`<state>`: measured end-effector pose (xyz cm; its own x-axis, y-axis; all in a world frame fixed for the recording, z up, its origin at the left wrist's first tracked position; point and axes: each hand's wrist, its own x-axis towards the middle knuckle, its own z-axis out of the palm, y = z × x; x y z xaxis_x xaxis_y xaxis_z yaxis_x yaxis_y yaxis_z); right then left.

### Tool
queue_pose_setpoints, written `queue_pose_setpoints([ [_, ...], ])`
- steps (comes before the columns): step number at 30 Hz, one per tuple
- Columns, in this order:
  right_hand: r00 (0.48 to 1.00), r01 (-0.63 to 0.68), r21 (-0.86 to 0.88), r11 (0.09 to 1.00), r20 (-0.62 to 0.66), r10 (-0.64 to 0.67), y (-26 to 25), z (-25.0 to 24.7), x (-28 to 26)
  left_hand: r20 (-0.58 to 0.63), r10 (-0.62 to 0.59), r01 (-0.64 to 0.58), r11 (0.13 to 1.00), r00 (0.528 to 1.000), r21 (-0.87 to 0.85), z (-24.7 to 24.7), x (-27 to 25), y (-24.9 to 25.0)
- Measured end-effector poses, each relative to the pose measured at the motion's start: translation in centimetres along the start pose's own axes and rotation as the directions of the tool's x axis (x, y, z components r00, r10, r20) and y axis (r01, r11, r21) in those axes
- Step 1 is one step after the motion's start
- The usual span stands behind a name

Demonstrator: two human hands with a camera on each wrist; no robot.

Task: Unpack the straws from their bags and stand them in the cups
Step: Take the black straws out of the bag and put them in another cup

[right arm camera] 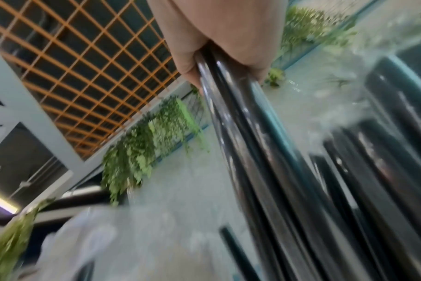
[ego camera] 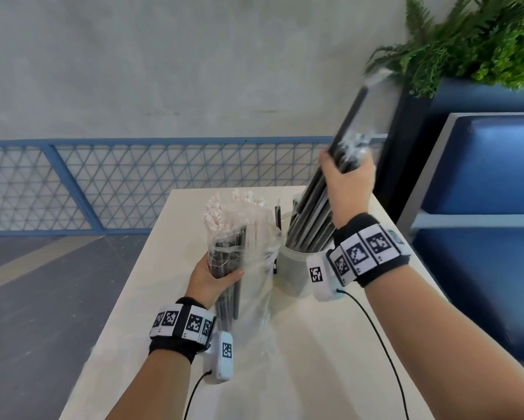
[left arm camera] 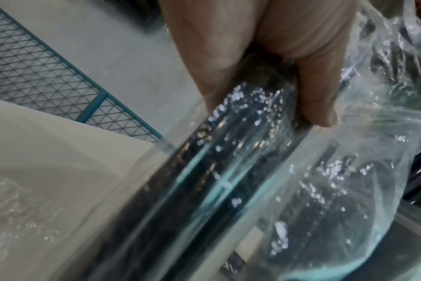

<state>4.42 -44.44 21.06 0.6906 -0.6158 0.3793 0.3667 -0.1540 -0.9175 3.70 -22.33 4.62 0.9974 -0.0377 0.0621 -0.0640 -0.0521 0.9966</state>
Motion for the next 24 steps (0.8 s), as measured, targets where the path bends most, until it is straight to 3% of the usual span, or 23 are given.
queue_pose_setpoints([
  [5, 0.972, -0.043, -0.156, 0.987, 0.223, 0.077, 3.9, 1.0, -2.4, -0.005, -0.020, 0.020, 1.000, 1.000, -0.011, -0.1, 0.0, -0.4],
  [16, 0.858, -0.126, -0.517, 0.846, 0.372, 0.355, 9.9, 1.0, -4.8, -0.005, -0.015, 0.014, 0.999, 1.000, -0.031, 0.0, -0.3, -0.2],
  [18, 0.880, -0.108, -0.485, 0.868, 0.359, 0.311, 9.6, 1.1, -4.7, -0.006, -0.014, 0.013, 0.999, 1.000, -0.033, 0.1, -0.3, -0.3],
  [21, 0.953, 0.067, -0.302, 0.951, 0.301, 0.028, 8.5, 1.1, -4.7, 0.003, -0.010, 0.010, 1.000, 1.000, -0.028, 0.2, -0.2, -0.2],
  [22, 0.948, 0.145, -0.286, 0.947, 0.314, -0.051, 8.3, 1.0, -4.7, 0.007, -0.011, 0.012, 1.000, 1.000, -0.024, 0.2, -0.3, -0.2],
  [24, 0.906, 0.226, -0.346, 0.911, 0.417, -0.066, 8.3, 1.0, -4.5, 0.011, -0.011, 0.011, 1.000, 1.000, -0.017, 0.3, -0.4, -0.1],
])
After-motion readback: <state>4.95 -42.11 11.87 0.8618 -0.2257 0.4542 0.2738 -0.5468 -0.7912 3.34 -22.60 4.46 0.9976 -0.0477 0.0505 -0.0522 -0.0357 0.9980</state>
